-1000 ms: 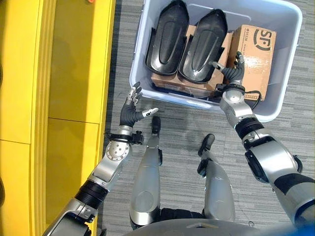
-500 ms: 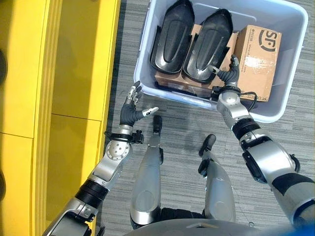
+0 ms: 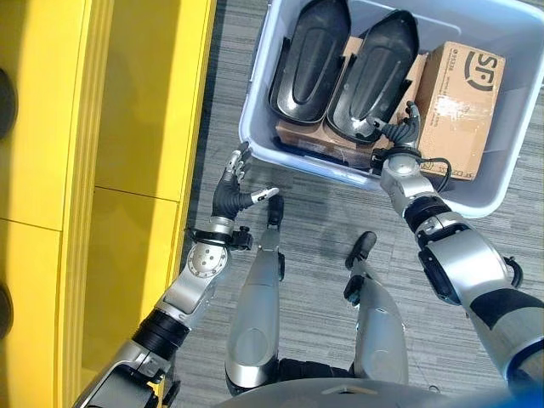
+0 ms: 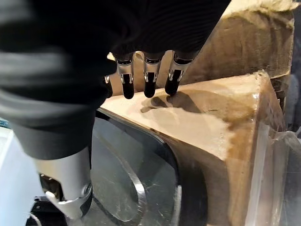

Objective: Move parts from the plastic box to the shelf.

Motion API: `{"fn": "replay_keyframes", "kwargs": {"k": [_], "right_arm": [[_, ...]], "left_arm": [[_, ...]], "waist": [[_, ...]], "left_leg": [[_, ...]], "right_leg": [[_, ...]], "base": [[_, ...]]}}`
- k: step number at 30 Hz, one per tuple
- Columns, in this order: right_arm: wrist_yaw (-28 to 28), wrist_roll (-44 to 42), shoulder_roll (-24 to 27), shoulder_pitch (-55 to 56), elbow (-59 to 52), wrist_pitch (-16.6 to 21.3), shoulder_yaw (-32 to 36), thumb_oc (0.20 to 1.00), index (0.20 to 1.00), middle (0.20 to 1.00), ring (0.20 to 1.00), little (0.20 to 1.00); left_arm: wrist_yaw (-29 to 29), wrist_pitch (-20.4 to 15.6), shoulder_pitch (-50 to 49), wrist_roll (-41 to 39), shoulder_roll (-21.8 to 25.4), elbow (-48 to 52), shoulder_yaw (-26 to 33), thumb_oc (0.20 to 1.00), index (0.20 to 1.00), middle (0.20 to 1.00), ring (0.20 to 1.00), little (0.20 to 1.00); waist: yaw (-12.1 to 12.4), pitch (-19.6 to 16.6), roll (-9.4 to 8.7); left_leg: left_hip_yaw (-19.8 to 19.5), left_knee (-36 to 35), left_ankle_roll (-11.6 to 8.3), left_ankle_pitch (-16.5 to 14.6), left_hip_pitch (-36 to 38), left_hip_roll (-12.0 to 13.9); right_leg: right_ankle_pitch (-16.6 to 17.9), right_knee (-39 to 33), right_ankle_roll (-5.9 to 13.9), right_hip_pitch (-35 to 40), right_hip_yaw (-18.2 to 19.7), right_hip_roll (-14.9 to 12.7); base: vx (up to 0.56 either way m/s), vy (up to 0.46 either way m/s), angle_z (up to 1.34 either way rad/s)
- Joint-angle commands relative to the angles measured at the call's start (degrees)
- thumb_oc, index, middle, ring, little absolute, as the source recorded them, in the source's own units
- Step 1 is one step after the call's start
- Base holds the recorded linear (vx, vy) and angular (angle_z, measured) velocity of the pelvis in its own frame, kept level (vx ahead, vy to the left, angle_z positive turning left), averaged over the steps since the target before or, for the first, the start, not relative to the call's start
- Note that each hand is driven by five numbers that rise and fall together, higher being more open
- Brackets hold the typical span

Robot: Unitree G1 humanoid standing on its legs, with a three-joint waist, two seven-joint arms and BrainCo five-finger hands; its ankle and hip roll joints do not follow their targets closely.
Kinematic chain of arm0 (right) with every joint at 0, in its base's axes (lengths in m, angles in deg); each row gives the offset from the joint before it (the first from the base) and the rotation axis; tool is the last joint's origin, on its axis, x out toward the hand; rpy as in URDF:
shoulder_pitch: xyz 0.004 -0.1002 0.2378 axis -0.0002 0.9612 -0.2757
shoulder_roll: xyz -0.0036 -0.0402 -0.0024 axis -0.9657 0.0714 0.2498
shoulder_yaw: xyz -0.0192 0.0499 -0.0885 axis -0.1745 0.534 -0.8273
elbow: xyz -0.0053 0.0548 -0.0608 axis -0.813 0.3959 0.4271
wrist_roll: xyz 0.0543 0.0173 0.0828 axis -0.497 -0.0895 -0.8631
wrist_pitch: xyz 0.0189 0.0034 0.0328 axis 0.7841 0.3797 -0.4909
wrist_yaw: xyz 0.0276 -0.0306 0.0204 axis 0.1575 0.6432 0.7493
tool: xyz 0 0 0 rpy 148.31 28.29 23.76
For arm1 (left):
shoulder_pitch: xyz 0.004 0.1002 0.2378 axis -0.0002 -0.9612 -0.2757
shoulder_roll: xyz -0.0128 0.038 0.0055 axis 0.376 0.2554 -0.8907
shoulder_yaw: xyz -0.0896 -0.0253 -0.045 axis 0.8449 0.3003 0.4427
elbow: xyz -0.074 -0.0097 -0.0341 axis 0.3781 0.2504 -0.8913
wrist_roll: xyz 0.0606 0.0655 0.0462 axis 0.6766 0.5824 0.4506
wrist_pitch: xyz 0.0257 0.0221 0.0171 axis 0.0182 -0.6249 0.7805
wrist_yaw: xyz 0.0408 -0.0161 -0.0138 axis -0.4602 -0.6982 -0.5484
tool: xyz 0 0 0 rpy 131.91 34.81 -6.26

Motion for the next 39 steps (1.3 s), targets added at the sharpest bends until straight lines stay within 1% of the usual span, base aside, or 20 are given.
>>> {"fn": "replay_keyframes", "kwargs": {"k": [1, 13, 17, 26, 39], "right_arm": [[0.0, 0.5, 2.3, -3.1, 1.2, 0.5, -1.1, 1.0, 1.0, 1.0, 1.0, 1.0], [0.3, 2.4, 3.7, -4.8, 3.5, -0.8, -2.1, 1.0, 1.0, 1.0, 1.0, 1.0], [0.4, 2.7, 4.6, -5.4, 4.9, -1.5, -1.9, 1.0, 1.0, 1.0, 1.0, 1.0], [-0.3, 2.3, 6.2, -6.0, 7.0, -2.7, -1.6, 1.0, 1.0, 1.0, 1.0, 1.0], [0.1, 6.1, 6.3, -5.8, 7.7, -4.1, -3.4, 1.0, 1.0, 1.0, 1.0, 1.0]], "left_arm": [[0.8, -3.2, -0.1, -0.4, 1.2, 4.9, -0.8, 1.0, 1.0, 1.0, 1.0, 1.0], [0.9, -3.3, 0.4, -0.6, 1.2, 5.3, -2.0, 1.0, 1.0, 1.0, 1.0, 1.0], [1.0, -3.6, 1.2, -0.6, 1.2, 5.6, -2.4, 1.0, 1.0, 1.0, 1.0, 1.0], [1.3, -3.7, 2.0, -0.3, 0.9, 5.7, -2.7, 1.0, 1.0, 1.0, 1.0, 1.0], [1.9, -3.6, 3.0, 0.4, 0.5, 6.5, -3.4, 1.0, 1.0, 1.0, 1.0, 1.0]], "waist": [[1.3, -1.3, 1.4], [2.1, -1.3, 2.34], [2.8, -1.3, 3.09], [3.8, -1.3, 4.24], [4.3, -1.3, 4.67]], "left_leg": [[-1.8, 5.8, 0.41, -8.5, -0.2, -0.3], [-2.6, 7.9, 0.84, -9.2, -4.2, -1.3], [-3.2, 8.9, 1.07, -9.5, -6.6, -2.2], [-3.5, 11.2, 1.54, -10.2, -10.6, -3.3], [-4.1, 12.0, 1.96, -10.4, -13.3, -4.2]], "right_leg": [[-1.5, 3.3, 2.05, -1.3, 0.1, -2.6], [-1.7, 4.1, 2.17, -3.7, -0.2, -3.2], [-1.6, 4.3, 2.3, -4.9, -0.7, -3.7], [-1.6, 4.7, 2.5, -7.3, -0.9, -4.5], [-1.2, 4.6, 2.75, -8.9, -1.4, -5.0]], "base": [[0.0, 0.0, 0.0], [0.0, 0.0, 0.0], [0.01, 0.029, 0.12], [0.01, 0.029, 0.07], [0.0, 0.009, 0.02]]}}
